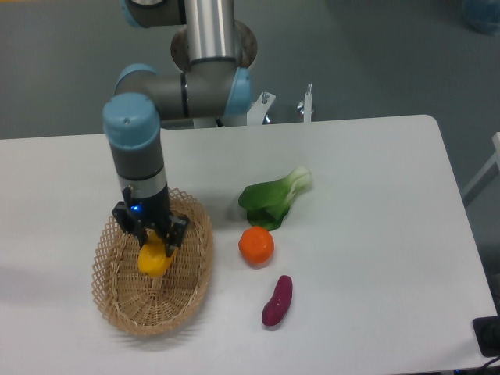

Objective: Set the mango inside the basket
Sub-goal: 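Carry the held mango over the wicker basket and lower it, then lower the mango into the basket and open the gripper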

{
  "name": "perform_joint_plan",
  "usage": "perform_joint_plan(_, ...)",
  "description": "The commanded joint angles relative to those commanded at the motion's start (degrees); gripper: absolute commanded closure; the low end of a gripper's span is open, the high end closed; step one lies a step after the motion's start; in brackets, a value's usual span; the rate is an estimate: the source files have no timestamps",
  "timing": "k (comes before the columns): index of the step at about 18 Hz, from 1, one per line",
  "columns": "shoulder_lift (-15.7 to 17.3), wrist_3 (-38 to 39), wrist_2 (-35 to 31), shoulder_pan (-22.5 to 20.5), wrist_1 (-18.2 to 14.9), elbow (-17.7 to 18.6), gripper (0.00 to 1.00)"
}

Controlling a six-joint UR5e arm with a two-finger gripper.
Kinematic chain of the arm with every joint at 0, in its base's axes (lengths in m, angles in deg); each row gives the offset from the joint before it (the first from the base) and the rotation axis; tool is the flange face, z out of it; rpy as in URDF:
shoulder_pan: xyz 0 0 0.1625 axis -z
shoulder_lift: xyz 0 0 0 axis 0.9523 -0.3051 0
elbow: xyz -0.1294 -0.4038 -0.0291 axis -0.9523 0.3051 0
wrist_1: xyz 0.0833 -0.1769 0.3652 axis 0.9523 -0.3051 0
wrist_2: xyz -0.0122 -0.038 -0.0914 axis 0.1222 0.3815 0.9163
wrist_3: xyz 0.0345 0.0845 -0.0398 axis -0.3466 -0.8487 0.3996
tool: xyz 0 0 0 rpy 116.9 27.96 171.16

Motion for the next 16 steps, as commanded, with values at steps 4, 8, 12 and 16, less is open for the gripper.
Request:
perform_joint_plan(4, -0.9, 0.0, -0.1, 0.7, 0.0, 0.1, 0.52)
perform_joint_plan(8, -1.3, 0.4, 0.0, 0.9, 0.0, 0.1, 0.52)
perform_joint_plan(12, -1.8, 0.5, 0.0, 1.5, 0.0, 0.0, 0.52)
perform_joint_plan(16, -2.1, 0.5, 0.0, 1.5, 0.0, 0.0, 0.51)
